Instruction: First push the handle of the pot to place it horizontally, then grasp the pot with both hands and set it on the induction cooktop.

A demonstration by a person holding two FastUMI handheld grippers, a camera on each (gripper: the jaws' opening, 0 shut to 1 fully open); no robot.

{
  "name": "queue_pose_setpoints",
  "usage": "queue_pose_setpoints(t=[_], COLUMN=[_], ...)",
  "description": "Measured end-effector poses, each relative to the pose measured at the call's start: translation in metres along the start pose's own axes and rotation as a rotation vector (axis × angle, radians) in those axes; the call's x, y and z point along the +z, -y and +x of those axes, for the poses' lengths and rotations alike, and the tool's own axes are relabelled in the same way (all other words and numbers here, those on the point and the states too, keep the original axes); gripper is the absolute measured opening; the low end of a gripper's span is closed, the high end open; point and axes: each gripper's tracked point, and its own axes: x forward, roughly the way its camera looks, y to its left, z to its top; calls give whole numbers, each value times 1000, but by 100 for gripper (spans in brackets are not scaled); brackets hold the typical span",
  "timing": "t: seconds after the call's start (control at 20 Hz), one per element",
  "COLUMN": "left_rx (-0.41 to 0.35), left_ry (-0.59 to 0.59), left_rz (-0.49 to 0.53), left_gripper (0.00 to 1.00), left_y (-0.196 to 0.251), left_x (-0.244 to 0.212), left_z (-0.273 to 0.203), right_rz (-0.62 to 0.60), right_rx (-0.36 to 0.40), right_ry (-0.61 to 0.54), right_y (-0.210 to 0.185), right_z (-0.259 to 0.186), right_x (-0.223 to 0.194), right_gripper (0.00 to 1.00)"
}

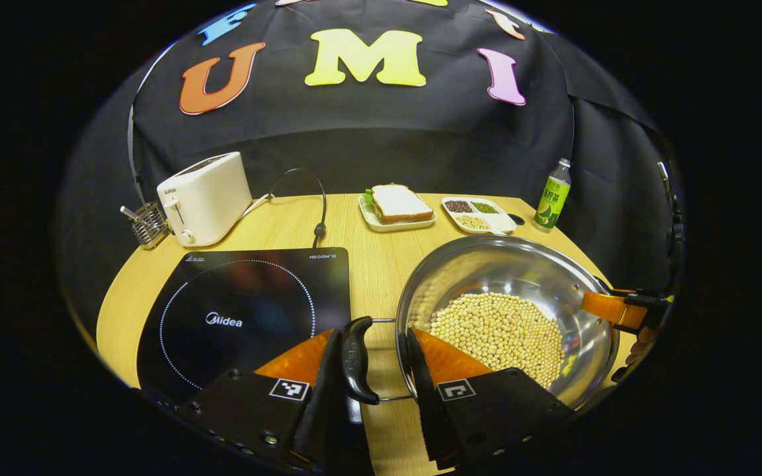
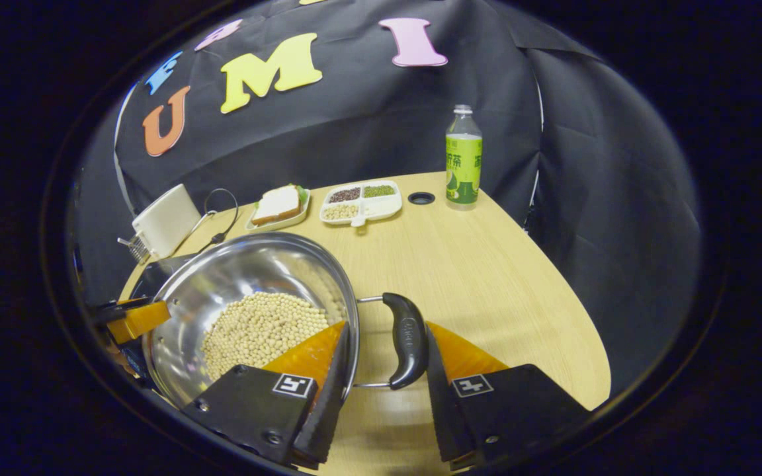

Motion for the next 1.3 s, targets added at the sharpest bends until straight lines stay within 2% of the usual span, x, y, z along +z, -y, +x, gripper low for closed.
queue_pose_setpoints(t=[0.35, 0.55, 0.75, 1.0, 1.3], left_rx=[-3, 23, 49, 85, 167], left_ry=[79, 122, 166, 201, 231], left_rz=[-6, -9, -48, -71, -64], left_gripper=[55, 55, 55, 55, 55], left_y=[-17, -42, -74, -119, -180], left_x=[14, 22, 31, 45, 67], left_z=[-58, -95, -124, -149, -159], right_rz=[-23, -34, -58, -83, -102], right_rx=[2, 31, 63, 100, 155], right_ry=[63, 80, 92, 102, 77], right_y=[-23, -53, -90, -141, -210], right_z=[-62, -90, -110, -121, -106], right_x=[10, 10, 14, 27, 43], right_gripper=[61, 63, 61, 61, 62])
